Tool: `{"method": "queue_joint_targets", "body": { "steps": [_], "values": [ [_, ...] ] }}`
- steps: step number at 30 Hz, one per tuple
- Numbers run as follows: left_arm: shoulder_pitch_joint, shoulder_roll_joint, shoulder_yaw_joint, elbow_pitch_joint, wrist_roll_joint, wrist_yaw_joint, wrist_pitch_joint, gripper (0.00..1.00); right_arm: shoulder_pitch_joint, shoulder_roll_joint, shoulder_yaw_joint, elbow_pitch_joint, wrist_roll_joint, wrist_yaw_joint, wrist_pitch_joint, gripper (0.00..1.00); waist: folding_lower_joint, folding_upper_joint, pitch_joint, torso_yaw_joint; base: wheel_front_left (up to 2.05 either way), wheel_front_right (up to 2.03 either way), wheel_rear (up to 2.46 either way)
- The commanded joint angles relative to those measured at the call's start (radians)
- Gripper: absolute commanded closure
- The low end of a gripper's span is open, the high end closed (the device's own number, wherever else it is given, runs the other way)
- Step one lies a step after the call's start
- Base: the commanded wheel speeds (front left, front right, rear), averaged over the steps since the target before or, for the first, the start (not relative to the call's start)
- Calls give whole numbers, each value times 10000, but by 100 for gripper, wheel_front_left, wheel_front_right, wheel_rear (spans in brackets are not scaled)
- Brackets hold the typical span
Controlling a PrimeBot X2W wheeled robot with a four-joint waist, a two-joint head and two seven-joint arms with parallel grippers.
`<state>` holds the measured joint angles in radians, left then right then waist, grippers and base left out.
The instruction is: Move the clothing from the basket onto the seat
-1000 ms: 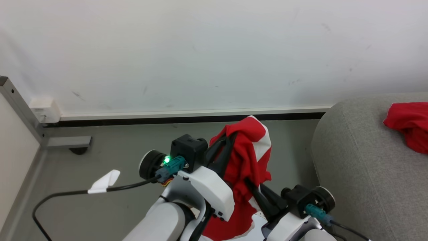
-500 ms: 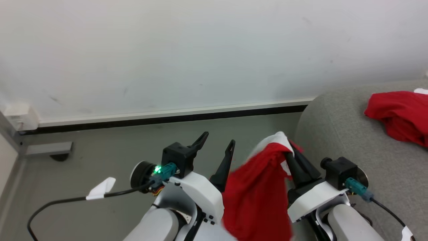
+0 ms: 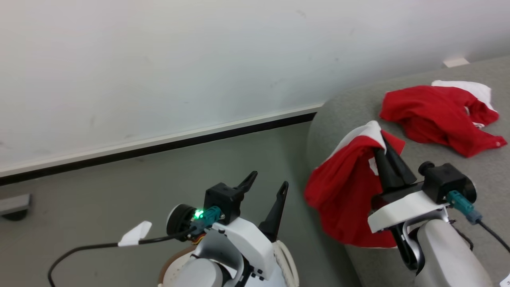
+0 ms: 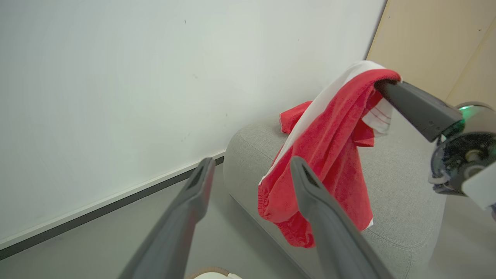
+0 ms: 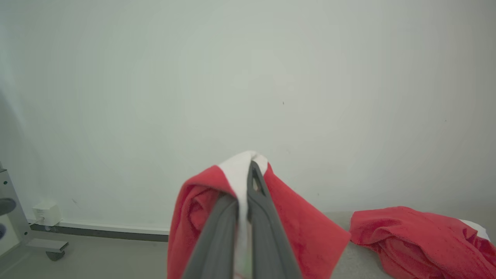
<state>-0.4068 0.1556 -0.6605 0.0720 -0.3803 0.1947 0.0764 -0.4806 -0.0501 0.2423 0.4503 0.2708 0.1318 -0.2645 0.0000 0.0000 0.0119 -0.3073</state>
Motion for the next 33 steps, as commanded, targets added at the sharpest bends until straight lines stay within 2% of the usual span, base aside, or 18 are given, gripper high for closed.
{"method": "queue_joint_targets", "body": {
  "steps": [1, 10, 16, 20, 29, 33],
  "values": [
    [68, -37, -46, 52, -13, 0, -111, 0, -173, -17, -174, -117, -182, -22, 5, 100, 0, 0, 90, -447, 0, 0, 0],
    [-65, -325, -464, 174, 31, -136, -205, 0, -149, -14, -1170, -385, -607, -22, 5, 100, 0, 0, 233, -1223, 0, 0, 0],
    [-214, -395, -669, 146, 122, -175, -151, 0, -208, -136, -1446, -433, -549, -22, 5, 100, 0, 0, 453, -1233, 0, 0, 0],
    [-527, -405, -859, -13, 334, -216, 77, 0, -826, -407, -1563, -354, -653, -22, 5, 100, 0, 0, 1062, -1057, 0, 0, 0],
    [-1685, -434, -1255, -97, 829, -459, 644, 0, -3638, -1449, -2745, 552, -352, -24, 5, 100, 0, 0, 2964, -303, 0, 0, 0],
    [-2344, -455, -1393, -113, 1091, -595, 875, 0, -5712, -2334, -3882, 1706, -152, -24, 147, 100, 0, 0, 4030, 103, 0, 0, 0]
  ]
}}
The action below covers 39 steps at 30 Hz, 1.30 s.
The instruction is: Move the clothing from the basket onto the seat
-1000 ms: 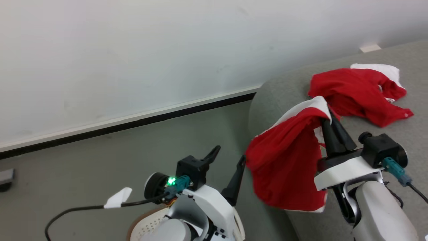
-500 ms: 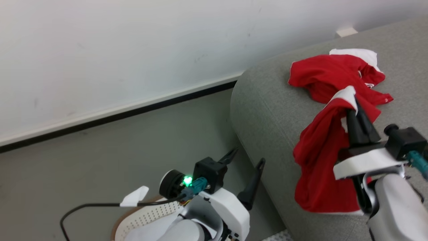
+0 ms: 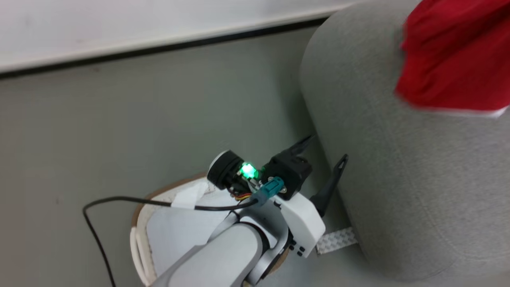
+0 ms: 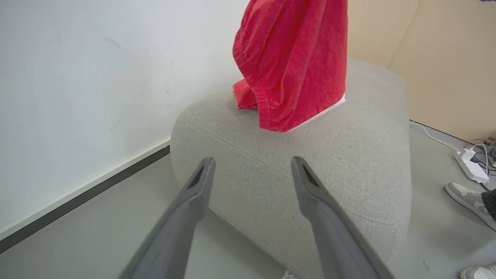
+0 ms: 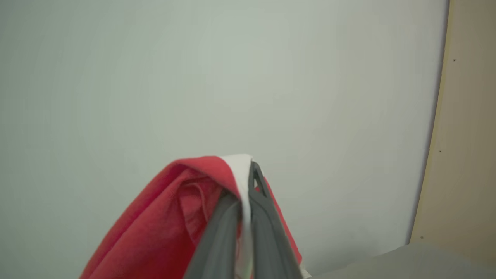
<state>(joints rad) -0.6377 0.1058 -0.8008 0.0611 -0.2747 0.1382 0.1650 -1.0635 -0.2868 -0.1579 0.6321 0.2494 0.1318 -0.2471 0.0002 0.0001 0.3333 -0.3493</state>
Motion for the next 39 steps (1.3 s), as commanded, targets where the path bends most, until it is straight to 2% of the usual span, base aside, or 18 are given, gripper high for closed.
{"method": "queue_joint_targets", "body": {
  "steps": [1, 4, 8, 11, 14, 17, 18, 19, 20, 25, 28, 35, 39],
  "values": [
    [-180, 5, -16, 20, 30, -55, 24, 0, -373, -232, -224, 219, 29, -22, 14, 100, -2, -1, 1046, 650, 0, 0, 0],
    [-693, -81, -141, 48, 245, -143, 131, 0, -1787, -1278, -1440, 1124, -532, -22, 3, 100, -2, -1, 1739, 1045, 0, 0, 0],
    [-1231, -101, -236, 51, 490, -233, 250, 0, -3056, -2364, -3364, 2331, -1699, -22, -100, 100, -2, -1, 2529, 1404, 0, 0, 0],
    [-1473, -151, -240, 108, 542, -237, 189, 0, -3164, -2650, -4623, 3203, -2733, -22, -156, 100, -2, -1, 2894, 1583, 0, 0, 0],
    [-1595, -194, -232, 215, 498, -180, 94, 0, -2604, -2397, -5677, 3852, -3622, -22, -170, 98, -2, -1, 3118, 1685, 0, 0, 0],
    [-1667, -275, -288, 368, 439, -164, -10, 0, -1975, -1943, -6741, 4064, -4389, -22, -179, 73, -2, -1, 3243, 1738, 0, 0, 0],
    [-1691, -287, -297, 419, 416, -155, -38, 0, -1809, -1704, -6984, 4151, -4580, -22, -180, 54, -2, -1, 3255, 1744, 0, 0, 0],
    [-1722, -299, -285, 478, 387, -149, -73, 0, -1668, -1454, -7173, 4291, -4789, -22, -179, 4, -2, -1, 3250, 1730, 0, 0, 0],
    [-1753, -299, -256, 517, 358, -113, -94, 0, -1560, -1241, -7211, 4453, -5035, -22, -180, 0, -2, -1, 3240, 1705, 0, 0, 0],
    [-1734, -137, 16, 749, 282, 98, -308, 0, -1170, -416, -6874, 3977, -5284, -24, -181, 0, -2, -1, 2923, 1412, 0, 0, 0],
    [-1458, 43, 299, 784, 153, 303, -528, 0, -590, 122, -6475, 3232, -5237, -22, -168, 0, -2, -1, 2532, 1146, 0, 0, 0],
    [-266, 635, 938, 814, -337, 750, -1406, 0, 1451, 1529, -5160, 1258, -4352, -22, -167, 0, -2, -1, 1179, 788, 0, 0, 0],
    [582, 895, 1354, 826, -653, 1089, -2007, 0, 2910, 1906, -4118, 37, -3498, -24, -169, 0, -2, -1, 329, 832, 0, 0, 0]
  ]
}}
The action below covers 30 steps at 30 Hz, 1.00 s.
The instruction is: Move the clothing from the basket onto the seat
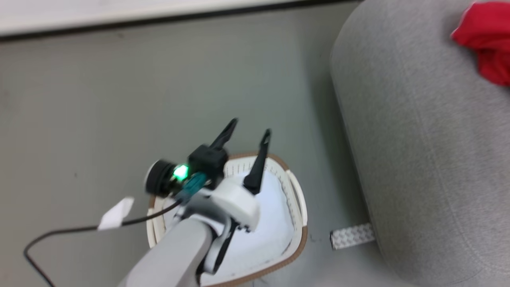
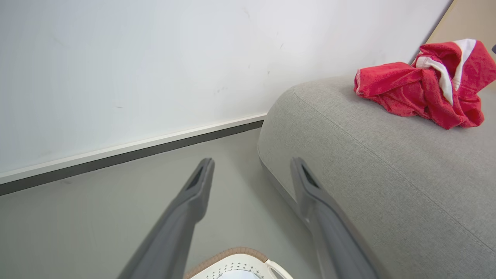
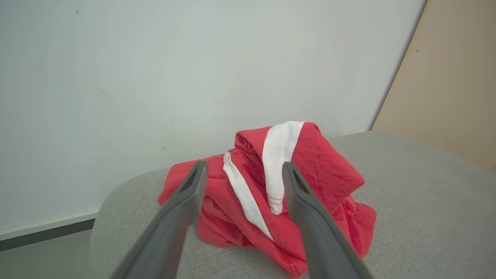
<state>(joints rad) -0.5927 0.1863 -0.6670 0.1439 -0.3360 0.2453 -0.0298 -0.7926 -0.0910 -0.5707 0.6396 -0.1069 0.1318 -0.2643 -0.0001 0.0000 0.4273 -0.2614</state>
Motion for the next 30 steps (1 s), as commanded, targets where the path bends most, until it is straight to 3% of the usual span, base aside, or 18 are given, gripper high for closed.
{"method": "queue_joint_targets", "body": {
  "steps": [1, 5, 12, 18, 30],
  "values": [
    [363, 131, 153, 2, -161, 135, -261, 0, 600, 48, 359, -310, 197, -22, 5, 0, 1, 0, -828, -11, 0, 0, 0],
    [1297, 264, 562, 119, -523, 387, -975, 0, 2118, 168, 1159, -1224, 620, -24, 3, 0, 1, 0, -1640, 268, 0, 0, 0],
    [3041, 607, 1359, 507, -1239, 598, -2042, 0, 4206, 363, 2385, -2551, 384, -22, 4, 0, 1, 0, -2774, 635, 0, 0, 0],
    [4390, 586, 2009, 989, -1442, 475, -2347, 0, 5549, 400, 3088, -3137, 1031, -23, 4, 0, 1, 0, -3575, 1127, 0, 0, 0],
    [6252, -161, 4205, 585, -83, -141, -2344, 0, 7305, 393, 4055, -3063, 1898, -23, 4, 0, 1, 0, -4405, 1689, 0, 0, 0]
  ]
}}
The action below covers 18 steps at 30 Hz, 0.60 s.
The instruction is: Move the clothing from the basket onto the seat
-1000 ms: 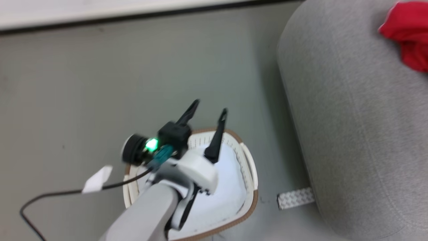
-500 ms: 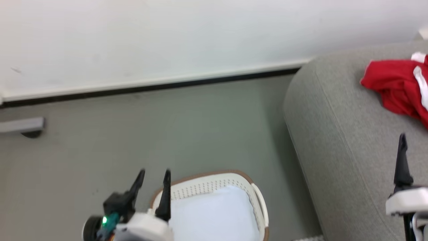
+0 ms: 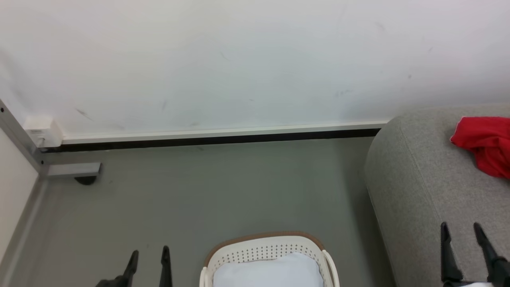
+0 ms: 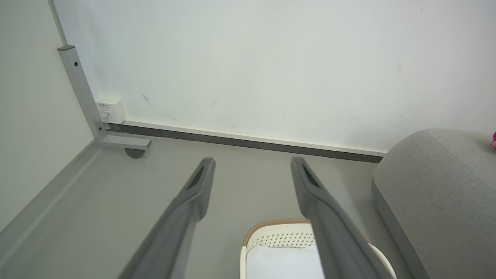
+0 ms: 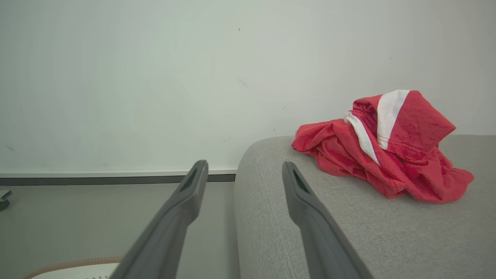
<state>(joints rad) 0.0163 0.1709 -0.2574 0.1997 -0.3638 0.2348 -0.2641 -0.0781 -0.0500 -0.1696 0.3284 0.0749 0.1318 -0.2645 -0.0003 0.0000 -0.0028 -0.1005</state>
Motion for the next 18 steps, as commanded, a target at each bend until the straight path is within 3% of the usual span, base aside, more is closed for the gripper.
{"method": "queue_joint_targets", "body": {
  "steps": [1, 18],
  "values": [
    [249, -103, 270, 28, 283, -119, -3, 0, 255, -23, 147, 77, 40, -23, 6, 0, 3, 0, -146, 103, 0, 0, 0],
    [606, -1001, 1785, 358, 1446, -1426, -3, 0, 591, -25, 903, 335, 310, -23, 6, 0, 3, 0, -421, 307, 0, 0, 0]
  ]
}}
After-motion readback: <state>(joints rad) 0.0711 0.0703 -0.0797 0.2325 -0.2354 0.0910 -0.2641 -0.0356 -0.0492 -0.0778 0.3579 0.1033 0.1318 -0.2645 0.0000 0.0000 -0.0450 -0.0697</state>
